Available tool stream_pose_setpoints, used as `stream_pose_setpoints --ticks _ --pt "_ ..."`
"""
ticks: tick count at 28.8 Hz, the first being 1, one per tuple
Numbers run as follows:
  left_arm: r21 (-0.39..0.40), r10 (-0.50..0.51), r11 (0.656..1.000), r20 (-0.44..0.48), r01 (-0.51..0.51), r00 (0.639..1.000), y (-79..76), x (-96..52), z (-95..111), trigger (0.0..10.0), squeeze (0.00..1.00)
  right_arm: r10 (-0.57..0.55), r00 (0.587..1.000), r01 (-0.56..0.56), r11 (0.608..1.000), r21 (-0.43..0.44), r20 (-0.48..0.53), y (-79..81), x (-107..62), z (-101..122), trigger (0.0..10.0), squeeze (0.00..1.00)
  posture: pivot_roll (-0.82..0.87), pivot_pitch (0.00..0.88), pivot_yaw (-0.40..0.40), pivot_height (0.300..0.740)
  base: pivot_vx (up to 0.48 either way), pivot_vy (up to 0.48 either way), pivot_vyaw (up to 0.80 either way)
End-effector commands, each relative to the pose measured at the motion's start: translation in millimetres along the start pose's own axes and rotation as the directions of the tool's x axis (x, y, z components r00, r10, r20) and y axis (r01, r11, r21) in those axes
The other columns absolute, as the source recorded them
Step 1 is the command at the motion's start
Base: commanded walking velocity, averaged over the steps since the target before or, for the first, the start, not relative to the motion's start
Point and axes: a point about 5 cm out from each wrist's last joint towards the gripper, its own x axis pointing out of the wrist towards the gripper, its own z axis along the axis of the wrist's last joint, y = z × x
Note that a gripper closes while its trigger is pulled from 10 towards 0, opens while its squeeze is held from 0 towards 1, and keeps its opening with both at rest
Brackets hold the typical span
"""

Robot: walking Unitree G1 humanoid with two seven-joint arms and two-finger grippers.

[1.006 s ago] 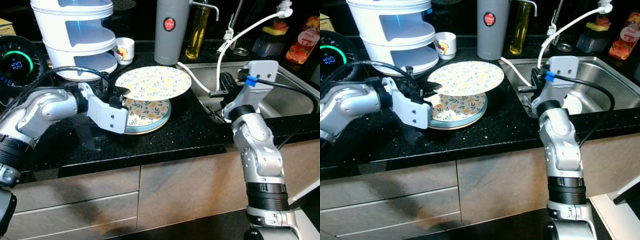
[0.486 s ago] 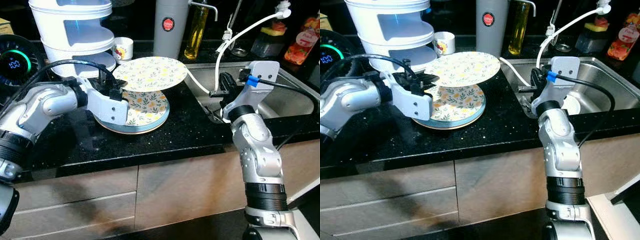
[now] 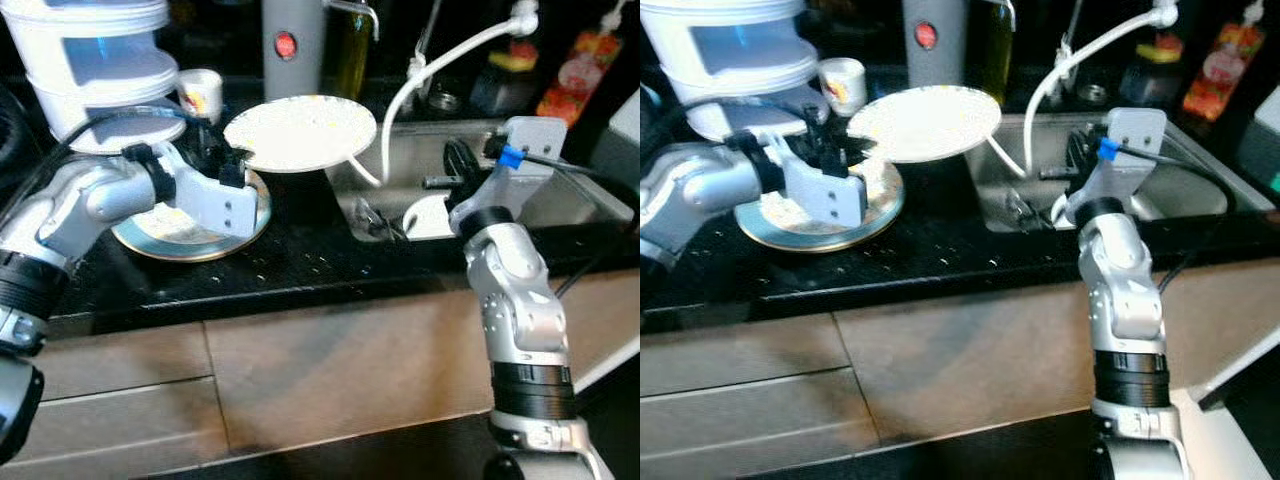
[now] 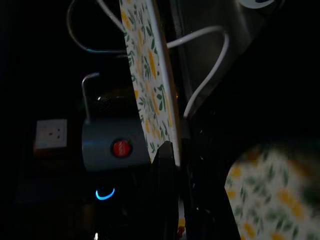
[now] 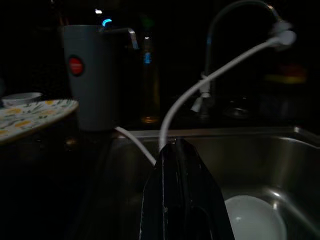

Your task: Kitchen organization

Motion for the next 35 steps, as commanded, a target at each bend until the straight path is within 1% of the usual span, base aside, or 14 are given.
stream_pose_setpoints --ticks 1,5,20,23,32,35 --pt "0.008 0.011 1.0 0.011 -0.011 1.0 2.8 0.9 2.1 10.0 0.0 -0.016 1.0 0.016 1.0 0.0 -0.007 -5.0 -2.2 -0.9 10.0 0.0 0.12 0.025 -0.035 0.74 0.0 -0.322 0.0" --pt "0.007 0.006 1.0 0.005 -0.006 1.0 2.1 1.0 0.9 10.0 0.0 -0.018 1.0 0.018 1.0 0.001 -0.008 -4.9 -2.5 -1.0 10.0 0.0 0.12 0.027 -0.034 0.74 0.0 -0.319 0.0" --pt "-0.012 -0.02 1.0 0.008 0.02 1.0 -3.5 0.4 -1.3 10.0 0.0 -0.018 1.0 0.018 1.0 0.001 -0.011 -4.6 -3.4 -2.1 10.0 0.0 0.13 0.035 -0.034 0.74 0.0 0.0 0.0" --pt "-0.024 -0.02 1.0 -0.005 0.02 1.0 -4.3 0.3 -3.1 10.0 0.0 -0.019 1.0 0.019 1.0 0.001 -0.012 -4.6 -3.3 -2.3 10.0 0.0 0.12 0.035 -0.035 0.74 0.0 0.0 0.0" --pt "-0.021 -0.021 1.0 -0.024 0.02 0.999 -3.6 -0.2 -6.8 10.0 0.0 -0.017 1.0 0.017 1.0 0.006 -0.011 -3.6 -3.3 -2.5 10.0 0.0 0.13 0.037 -0.034 0.74 0.0 0.446 0.0" --pt "0.003 -0.019 1.0 -0.026 0.019 0.999 -3.3 -0.1 -6.3 10.0 0.0 -0.017 1.0 0.017 1.0 0.006 -0.011 -3.3 -3.2 -2.5 10.0 0.0 0.13 0.037 -0.034 0.74 0.0 0.0 0.0"
